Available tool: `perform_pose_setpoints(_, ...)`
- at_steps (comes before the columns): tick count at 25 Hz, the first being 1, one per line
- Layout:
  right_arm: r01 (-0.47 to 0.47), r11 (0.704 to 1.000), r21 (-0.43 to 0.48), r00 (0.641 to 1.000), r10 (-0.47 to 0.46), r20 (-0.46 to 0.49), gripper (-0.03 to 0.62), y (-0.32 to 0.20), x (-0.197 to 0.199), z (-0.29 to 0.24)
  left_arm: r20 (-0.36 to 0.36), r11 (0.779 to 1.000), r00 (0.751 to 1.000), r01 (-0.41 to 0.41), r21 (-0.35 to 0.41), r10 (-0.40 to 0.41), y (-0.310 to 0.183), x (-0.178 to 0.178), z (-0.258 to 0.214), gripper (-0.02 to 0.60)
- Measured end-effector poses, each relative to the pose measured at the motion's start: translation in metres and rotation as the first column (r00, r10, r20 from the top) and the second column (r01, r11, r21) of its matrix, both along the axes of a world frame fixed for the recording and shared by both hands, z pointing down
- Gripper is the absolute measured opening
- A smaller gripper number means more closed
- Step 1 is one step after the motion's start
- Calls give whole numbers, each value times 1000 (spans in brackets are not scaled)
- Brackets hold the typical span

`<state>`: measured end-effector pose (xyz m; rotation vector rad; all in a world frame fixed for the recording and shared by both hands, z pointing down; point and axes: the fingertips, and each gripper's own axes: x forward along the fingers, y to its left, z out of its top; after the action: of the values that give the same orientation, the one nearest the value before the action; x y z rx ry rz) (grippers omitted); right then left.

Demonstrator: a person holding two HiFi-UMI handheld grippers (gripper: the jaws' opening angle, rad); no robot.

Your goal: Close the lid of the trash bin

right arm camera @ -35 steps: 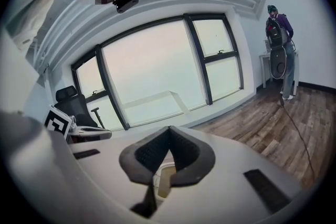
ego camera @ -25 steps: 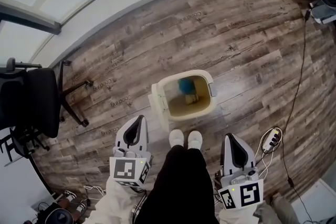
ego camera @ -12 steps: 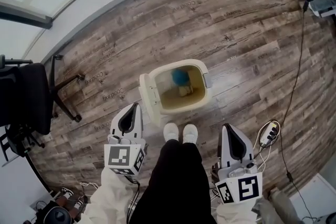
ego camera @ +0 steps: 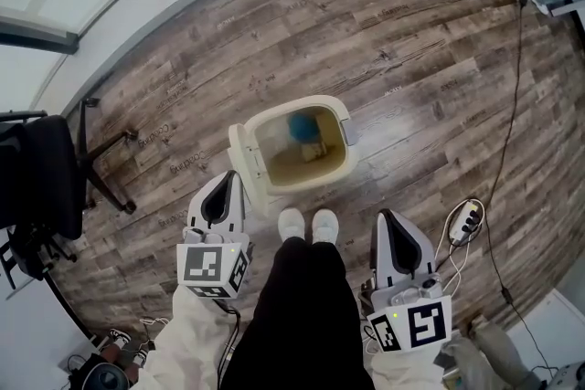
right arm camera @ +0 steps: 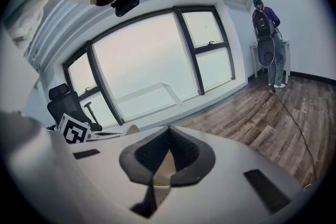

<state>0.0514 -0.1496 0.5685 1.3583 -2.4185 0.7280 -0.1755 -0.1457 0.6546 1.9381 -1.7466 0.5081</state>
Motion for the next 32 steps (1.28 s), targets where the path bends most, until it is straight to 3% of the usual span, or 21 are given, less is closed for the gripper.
perform_pose_setpoints(32,-78,995,-66,997,79,2,23,1,38,22,-3,978,981,-193,-78,193,-46,78,62,6)
